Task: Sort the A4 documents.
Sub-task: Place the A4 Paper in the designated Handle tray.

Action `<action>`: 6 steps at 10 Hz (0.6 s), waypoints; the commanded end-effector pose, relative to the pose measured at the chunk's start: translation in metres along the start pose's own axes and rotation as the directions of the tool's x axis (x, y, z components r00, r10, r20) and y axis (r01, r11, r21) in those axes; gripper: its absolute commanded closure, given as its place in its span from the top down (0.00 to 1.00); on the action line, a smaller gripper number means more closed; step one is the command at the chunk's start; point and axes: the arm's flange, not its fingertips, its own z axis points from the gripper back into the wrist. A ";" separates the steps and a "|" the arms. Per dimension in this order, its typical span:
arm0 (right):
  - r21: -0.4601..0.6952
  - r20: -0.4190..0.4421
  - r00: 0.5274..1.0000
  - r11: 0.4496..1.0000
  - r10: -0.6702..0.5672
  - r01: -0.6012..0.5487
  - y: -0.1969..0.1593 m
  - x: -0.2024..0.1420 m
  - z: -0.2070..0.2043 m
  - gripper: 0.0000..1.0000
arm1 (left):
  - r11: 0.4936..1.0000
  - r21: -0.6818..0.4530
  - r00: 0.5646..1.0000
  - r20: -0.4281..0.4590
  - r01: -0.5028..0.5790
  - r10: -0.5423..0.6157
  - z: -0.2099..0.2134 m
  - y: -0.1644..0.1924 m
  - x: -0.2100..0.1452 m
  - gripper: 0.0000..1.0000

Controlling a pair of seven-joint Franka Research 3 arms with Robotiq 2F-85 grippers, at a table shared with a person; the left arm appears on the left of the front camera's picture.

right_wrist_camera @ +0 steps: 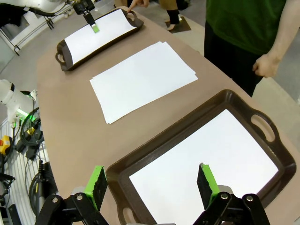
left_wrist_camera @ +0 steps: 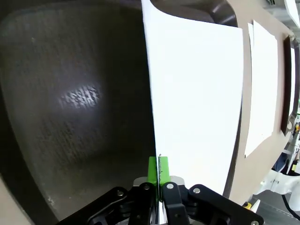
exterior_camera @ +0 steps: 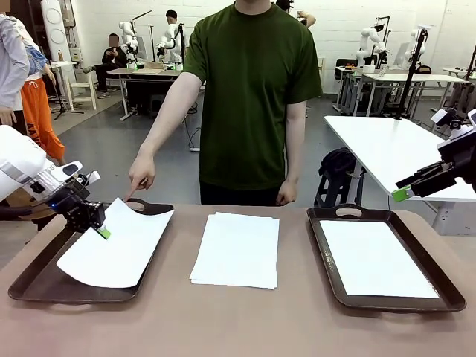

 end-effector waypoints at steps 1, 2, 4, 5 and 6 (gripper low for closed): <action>-0.010 0.000 1.000 1.000 0.005 -0.005 0.000 -0.001 -0.002 1.00 | 0.997 0.070 1.000 0.023 -0.016 0.015 0.015 -0.006 0.003 0.01; -0.010 0.000 1.000 1.000 0.005 -0.005 0.000 -0.001 -0.002 1.00 | 0.996 0.088 0.999 0.031 -0.019 0.017 0.021 -0.006 0.004 0.05; -0.010 0.000 1.000 1.000 0.005 -0.005 0.000 -0.001 -0.002 1.00 | 0.993 0.119 0.999 0.032 -0.021 0.017 0.024 -0.006 0.003 0.24; -0.010 0.000 1.000 1.000 0.005 -0.005 0.000 -0.001 -0.002 1.00 | 0.992 0.121 0.999 0.028 -0.022 0.018 0.023 -0.007 0.002 0.38; -0.010 0.000 1.000 1.000 0.005 -0.005 0.000 -0.001 -0.002 1.00 | 0.992 0.127 1.000 0.024 -0.021 0.018 0.023 -0.007 0.002 0.43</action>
